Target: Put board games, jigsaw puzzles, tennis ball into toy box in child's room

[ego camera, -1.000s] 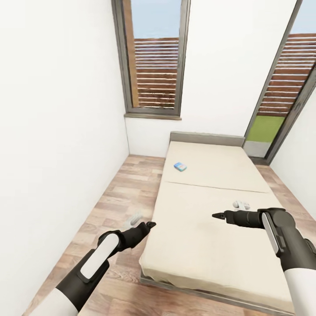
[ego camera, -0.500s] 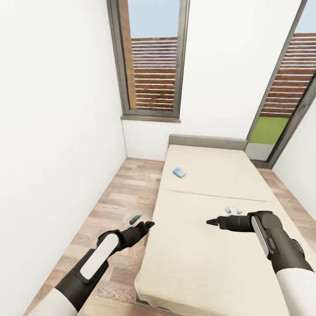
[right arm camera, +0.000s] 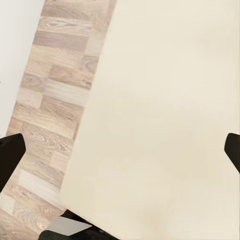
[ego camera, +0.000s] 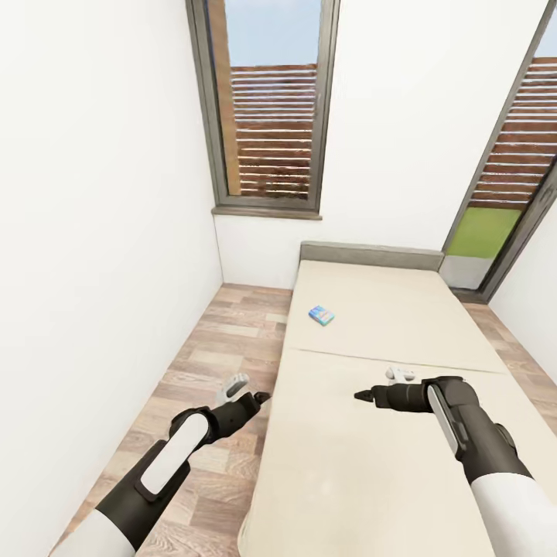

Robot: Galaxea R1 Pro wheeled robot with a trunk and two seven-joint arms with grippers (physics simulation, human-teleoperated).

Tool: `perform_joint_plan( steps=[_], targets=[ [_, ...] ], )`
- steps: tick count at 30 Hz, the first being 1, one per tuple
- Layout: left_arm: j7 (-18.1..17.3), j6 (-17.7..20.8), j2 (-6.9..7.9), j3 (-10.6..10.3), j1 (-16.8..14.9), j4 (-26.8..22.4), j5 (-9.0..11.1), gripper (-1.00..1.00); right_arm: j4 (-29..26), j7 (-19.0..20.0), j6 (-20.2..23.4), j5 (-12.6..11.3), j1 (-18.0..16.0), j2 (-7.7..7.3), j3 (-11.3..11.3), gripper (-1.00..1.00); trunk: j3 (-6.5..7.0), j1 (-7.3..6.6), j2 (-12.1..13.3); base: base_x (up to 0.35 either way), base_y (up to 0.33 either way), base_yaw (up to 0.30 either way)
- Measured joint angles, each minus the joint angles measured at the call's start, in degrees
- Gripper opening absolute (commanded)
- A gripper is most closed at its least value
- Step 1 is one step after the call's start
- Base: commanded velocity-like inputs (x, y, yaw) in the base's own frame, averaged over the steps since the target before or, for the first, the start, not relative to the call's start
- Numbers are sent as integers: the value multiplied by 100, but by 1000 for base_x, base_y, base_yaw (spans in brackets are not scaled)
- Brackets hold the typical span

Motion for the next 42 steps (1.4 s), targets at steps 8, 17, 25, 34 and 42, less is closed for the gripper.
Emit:
perform_joint_plan(
  steps=[8, 17, 25, 34, 42],
  targets=[
    [-2, -1, 4, -2, 3, 9, -4, 100, 13, -33, 87, 2, -22, 24, -2, 100, 0, 1, 0, 65, 47, -153],
    [-2, 1, 5, -1, 4, 11, -9, 100, 18, -43, 111, 1, -39, 29, -4, 100, 0, 1, 0, 16, 12, -255],
    [-3, 1, 10, 2, 5, 11, 8, 100, 18, -45, 117, 0, -43, 31, -6, 100, 0, 1, 0, 3, 2, -243],
    [-7, 6, 13, 3, 5, 10, 8, 100, 20, -46, 117, 1, -44, 31, -11, 100, 0, 1, 0, 7, 5, -85],
    [-2, 9, 14, 1, 6, 9, 3, 100, 16, -46, 116, 2, -43, 31, -7, 100, 0, 0, 0, 131, 99, -23]
  ],
)
